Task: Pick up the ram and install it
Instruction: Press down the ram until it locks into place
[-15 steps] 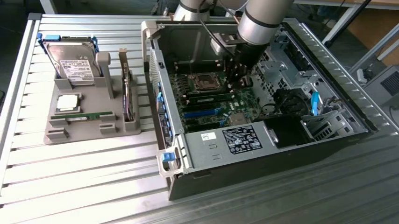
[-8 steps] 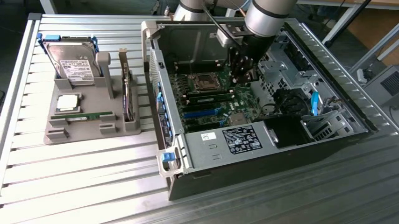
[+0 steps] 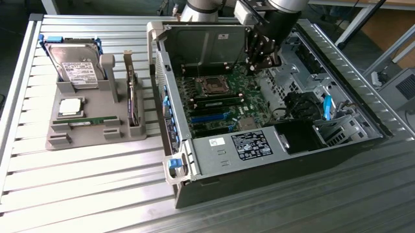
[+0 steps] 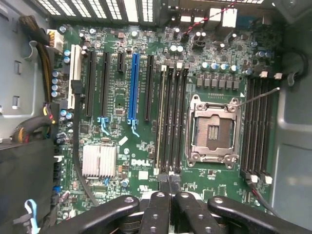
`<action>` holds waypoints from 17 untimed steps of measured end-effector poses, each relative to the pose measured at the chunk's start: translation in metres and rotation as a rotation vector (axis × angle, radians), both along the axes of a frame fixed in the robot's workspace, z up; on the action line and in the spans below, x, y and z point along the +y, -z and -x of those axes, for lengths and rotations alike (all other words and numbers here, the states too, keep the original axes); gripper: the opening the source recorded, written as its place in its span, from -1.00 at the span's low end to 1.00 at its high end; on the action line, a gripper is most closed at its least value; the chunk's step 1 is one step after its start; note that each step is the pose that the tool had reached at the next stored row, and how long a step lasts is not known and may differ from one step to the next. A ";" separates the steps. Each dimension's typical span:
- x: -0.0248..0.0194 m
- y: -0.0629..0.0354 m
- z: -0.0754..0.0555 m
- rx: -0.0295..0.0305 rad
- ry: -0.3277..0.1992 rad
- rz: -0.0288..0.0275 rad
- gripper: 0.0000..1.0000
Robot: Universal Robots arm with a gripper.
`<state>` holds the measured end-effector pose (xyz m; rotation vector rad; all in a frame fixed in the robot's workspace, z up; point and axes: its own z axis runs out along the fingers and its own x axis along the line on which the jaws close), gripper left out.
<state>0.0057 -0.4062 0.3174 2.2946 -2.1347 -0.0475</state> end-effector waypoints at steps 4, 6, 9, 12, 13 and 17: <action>0.0001 -0.0024 -0.001 0.0001 0.000 0.0000 -0.82; 0.0001 -0.0025 -0.001 0.0001 0.000 0.0001 -0.82; 0.0001 -0.0024 -0.001 0.0000 0.000 0.0000 -0.82; 0.0001 -0.0025 -0.001 0.0001 0.000 0.0000 -0.82; 0.0001 -0.0024 -0.001 0.0000 0.000 0.0000 -0.82; 0.0001 -0.0025 -0.001 0.0001 0.028 0.0002 -0.82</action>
